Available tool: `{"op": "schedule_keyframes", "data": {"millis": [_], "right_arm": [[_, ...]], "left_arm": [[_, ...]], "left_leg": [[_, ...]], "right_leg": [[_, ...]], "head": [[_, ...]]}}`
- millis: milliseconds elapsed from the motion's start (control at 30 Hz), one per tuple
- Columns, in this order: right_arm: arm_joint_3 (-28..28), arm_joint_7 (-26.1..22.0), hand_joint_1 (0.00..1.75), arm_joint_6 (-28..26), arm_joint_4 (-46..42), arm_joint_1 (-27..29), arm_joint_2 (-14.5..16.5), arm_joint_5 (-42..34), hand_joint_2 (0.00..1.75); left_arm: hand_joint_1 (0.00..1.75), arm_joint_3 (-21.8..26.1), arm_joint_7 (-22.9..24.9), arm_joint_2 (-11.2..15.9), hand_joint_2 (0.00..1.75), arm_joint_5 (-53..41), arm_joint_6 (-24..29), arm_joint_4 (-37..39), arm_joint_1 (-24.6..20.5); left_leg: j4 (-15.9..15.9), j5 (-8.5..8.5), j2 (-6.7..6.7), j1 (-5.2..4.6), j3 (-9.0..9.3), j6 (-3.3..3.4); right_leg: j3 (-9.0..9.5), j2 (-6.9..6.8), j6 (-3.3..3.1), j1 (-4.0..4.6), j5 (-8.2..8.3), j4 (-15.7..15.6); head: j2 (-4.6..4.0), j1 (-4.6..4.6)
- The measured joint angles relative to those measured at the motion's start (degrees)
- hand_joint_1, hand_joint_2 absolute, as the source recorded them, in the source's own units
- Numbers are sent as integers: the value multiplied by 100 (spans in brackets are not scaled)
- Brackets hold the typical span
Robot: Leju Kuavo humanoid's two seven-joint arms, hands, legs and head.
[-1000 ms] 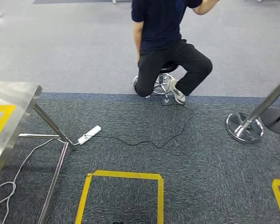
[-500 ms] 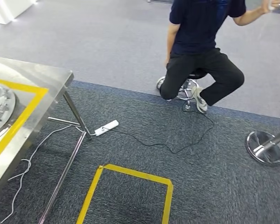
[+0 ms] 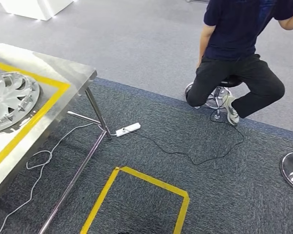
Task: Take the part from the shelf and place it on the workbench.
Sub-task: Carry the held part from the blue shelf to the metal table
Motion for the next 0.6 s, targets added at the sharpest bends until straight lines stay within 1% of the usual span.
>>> {"op": "schedule_keyframes", "data": {"millis": [33,67,100,133,167,200,233,267,300,333,367,400,433,467,500,533,567,600], "right_arm": [[-1,3,0,1,0,-3,0,1,0],[-1,3,0,3,1,-9,0,2,0],[-1,3,0,5,2,-14,2,2,0],[-1,2,0,9,4,-17,3,2,0],[-1,2,0,15,5,-20,4,3,0],[-1,1,0,20,7,-23,5,3,0],[-1,1,0,23,7,-28,4,3,0],[-1,2,0,26,7,-35,4,4,0],[-1,2,0,26,7,-41,4,4,0],[-1,1,0,26,7,-44,4,4,0],[-2,1,0,26,7,-45,4,4,0],[-2,1,0,26,7,-39,4,4,0],[-3,1,0,26,7,-29,4,4,0],[-3,1,0,27,7,-18,4,4,0],[-4,1,0,30,7,-8,4,4,0],[-4,2,0,33,7,-3,4,4,0],[-4,2,0,35,7,-3,3,4,0],[-4,3,0,37,7,-4,1,4,0]], "left_arm": [[175,0,4,0,175,0,-3,4,-1],[175,0,5,1,175,-1,-4,4,-2],[175,-1,6,2,175,-1,-5,4,-6],[175,-2,9,3,175,-3,-6,4,-20],[175,-4,13,4,175,-5,-7,5,-31],[175,-5,17,5,175,-8,-8,5,-36],[175,-6,20,5,175,-10,-9,6,-36],[175,-6,21,6,175,-11,-8,7,-27],[175,-6,21,6,175,-11,-8,7,-25],[175,-6,21,6,175,-12,-7,7,-30],[175,-8,21,6,175,-13,-7,7,-37],[175,-9,21,6,175,-13,-7,8,-43],[175,-10,21,6,175,-13,-7,11,-45],[175,-13,21,6,175,-13,-8,16,-45],[175,-14,21,6,175,-13,-8,24,-45],[175,-15,22,6,175,-13,-8,32,-45],[175,-16,23,6,175,-13,-8,39,-45],[175,-16,28,6,175,-13,-8,44,-46]], "left_leg": [[-219,155,22,-21,131,36],[-565,342,95,-56,329,85],[-927,481,228,-107,526,140],[-1230,555,346,-150,682,186],[-1419,577,433,-183,766,220],[-1499,558,452,-202,786,235],[-1537,558,392,-195,787,243],[-1555,577,331,-178,788,251],[-1577,593,271,-154,796,260],[-1597,612,214,-125,806,273],[-1603,623,159,-101,809,281],[-1603,626,104,-89,807,290],[-1602,628,45,-83,805,298],[-1601,628,-18,-79,805,300],[-1600,628,-85,-73,808,299],[-1597,628,-156,-64,813,292],[-1591,626,-227,-51,819,276],[-1583,621,-293,-38,820,250]], "right_leg": [[6,-65,-5,14,-3,0],[15,-123,-8,25,-5,-1],[22,-178,-5,43,-11,4],[19,-231,2,60,-18,11],[13,-284,13,75,-21,15],[7,-344,27,88,-24,16],[12,-406,42,92,-27,10],[13,-411,67,92,-44,17],[-7,-331,101,89,-97,78],[-77,-195,141,80,-198,238],[-210,-27,181,64,-345,514],[-385,99,210,49,-518,883],[-575,155,231,36,-670,1263],[-719,174,244,28,-748,1540],[-780,178,253,21,-726,1638],[-735,185,260,10,-600,1522],[-589,214,269,-6,-395,1208],[-399,313,285,-34,-201,809]], "head": [[0,0],[0,0],[0,1],[0,-3],[0,-2],[0,-7],[0,-10],[0,-9],[0,-5],[0,9],[0,24],[0,40],[0,48],[0,52],[0,54],[0,54],[0,54],[0,55]]}}
